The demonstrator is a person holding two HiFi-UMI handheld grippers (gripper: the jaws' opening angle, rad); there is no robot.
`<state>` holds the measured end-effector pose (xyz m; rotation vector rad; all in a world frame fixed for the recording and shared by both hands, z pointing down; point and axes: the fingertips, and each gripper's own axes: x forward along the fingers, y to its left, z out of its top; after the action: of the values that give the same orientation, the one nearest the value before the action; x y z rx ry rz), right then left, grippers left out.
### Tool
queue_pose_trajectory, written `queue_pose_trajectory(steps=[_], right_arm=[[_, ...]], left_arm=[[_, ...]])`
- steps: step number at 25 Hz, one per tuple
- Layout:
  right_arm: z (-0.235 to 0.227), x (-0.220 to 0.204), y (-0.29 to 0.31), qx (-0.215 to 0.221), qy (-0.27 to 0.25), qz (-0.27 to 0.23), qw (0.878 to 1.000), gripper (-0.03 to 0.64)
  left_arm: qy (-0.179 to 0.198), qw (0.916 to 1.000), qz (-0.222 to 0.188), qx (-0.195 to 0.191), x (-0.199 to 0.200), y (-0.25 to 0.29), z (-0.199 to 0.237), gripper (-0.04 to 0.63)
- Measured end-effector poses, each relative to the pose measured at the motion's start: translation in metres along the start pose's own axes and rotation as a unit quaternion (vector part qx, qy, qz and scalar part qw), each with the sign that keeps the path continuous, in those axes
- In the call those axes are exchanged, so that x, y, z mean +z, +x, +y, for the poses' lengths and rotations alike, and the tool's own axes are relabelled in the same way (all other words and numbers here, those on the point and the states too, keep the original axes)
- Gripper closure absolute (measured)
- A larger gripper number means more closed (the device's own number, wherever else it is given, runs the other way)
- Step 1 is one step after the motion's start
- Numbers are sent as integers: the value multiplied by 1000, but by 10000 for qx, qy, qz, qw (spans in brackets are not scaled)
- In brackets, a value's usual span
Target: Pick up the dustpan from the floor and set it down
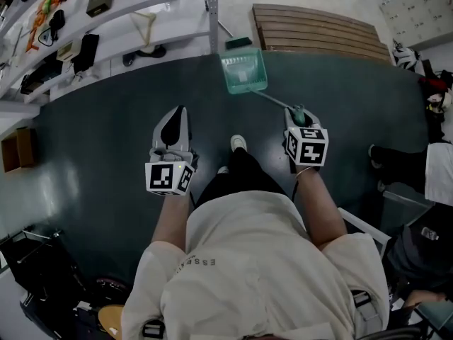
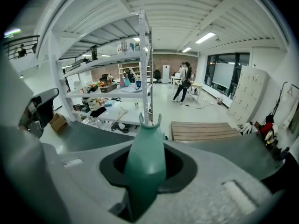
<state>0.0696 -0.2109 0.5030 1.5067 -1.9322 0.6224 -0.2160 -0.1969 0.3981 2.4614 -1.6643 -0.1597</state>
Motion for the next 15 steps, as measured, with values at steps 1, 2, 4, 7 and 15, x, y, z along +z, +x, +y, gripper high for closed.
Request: queue_pose_trajectory(steps=[1,2,4,7,15], right_arm=[[1,0,4,7,3,16,10000,545],[1,1,9,18,2,42,10000,545],[-1,-1,19,38,19,113,9999,545],[-10,-5,49,37,118,247,9996,545],[-27,-13,169,-38,86,857,9963,545]], left_arm=[[-11,10000,16,5,0,3,2,588],[-26,10000,51,21,-1,6,3,588],[-59,9999,136,53,-6,12,4,588],[-85,9997,229,21,-23,28,3,588],[-41,9970,755,170,-85,92,20,588]])
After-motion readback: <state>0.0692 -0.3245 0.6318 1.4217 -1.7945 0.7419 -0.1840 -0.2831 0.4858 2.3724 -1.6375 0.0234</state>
